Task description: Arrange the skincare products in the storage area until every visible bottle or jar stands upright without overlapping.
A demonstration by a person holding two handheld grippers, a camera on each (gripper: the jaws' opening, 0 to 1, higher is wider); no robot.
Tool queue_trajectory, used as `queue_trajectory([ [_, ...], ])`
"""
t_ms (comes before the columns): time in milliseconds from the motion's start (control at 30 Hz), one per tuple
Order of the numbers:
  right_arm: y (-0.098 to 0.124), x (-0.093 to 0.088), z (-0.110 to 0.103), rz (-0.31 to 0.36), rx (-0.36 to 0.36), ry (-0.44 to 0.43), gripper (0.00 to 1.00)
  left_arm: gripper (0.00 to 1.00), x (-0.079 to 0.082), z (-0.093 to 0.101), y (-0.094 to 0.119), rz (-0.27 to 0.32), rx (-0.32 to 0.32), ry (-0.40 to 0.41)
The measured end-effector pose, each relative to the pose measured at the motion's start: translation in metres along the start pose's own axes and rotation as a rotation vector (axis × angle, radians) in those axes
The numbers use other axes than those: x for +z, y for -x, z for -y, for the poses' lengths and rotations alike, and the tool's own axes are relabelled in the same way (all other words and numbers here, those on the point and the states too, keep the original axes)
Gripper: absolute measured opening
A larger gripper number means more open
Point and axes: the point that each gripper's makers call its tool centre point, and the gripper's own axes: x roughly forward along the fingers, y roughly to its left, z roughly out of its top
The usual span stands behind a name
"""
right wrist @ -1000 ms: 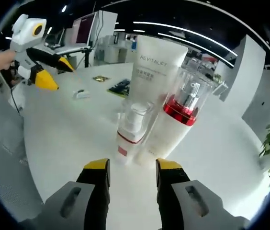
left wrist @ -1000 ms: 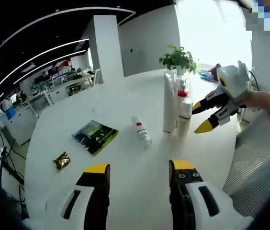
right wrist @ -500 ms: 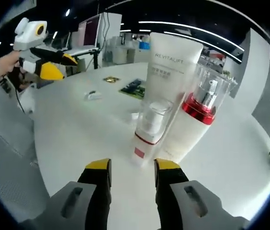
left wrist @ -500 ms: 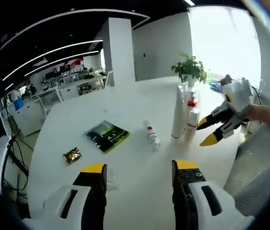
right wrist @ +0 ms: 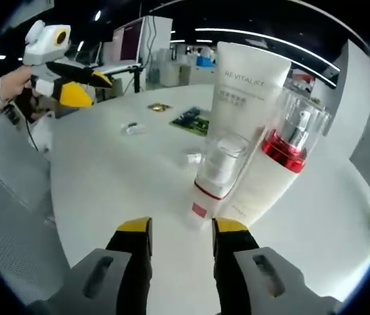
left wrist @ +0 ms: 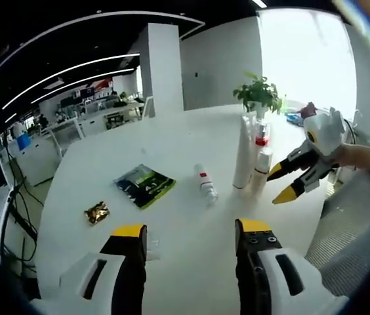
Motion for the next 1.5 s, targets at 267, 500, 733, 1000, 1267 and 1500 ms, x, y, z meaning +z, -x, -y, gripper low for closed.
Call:
queue_trajectory([
  [267,0.001,-0.004,0.001,-0.021,-0.008,0.006,0.38,0.52,-0.003,-0.001,0.001,-0.008,0.006,0.005],
  [500,0.008,-0.001,0.011,0.002,-0.039,-0.037,0.41,0.52,-0.003,-0.004,0.01,-0.002,0.02,0.012],
  [733,0.009,-0.002,0.012,0.005,-0.043,-0.05,0.45,0.52,-0.003,-0.007,0.016,0.01,0.038,0.031],
  [1000,0.018,0.005,0.012,0.043,-0.03,-0.154,0.54,0.54,0.0,-0.006,0.016,0.029,0.033,0.041],
  [1267,0.048,0.031,0.027,0.102,-0.113,-0.157,0.69,0.57,0.011,0.007,0.026,0.061,0.028,0.043],
  [1500,0.07,0.056,0.016,0.176,-0.114,-0.177,0.79,0.63,0.014,0.004,0.035,0.08,0.026,0.049],
])
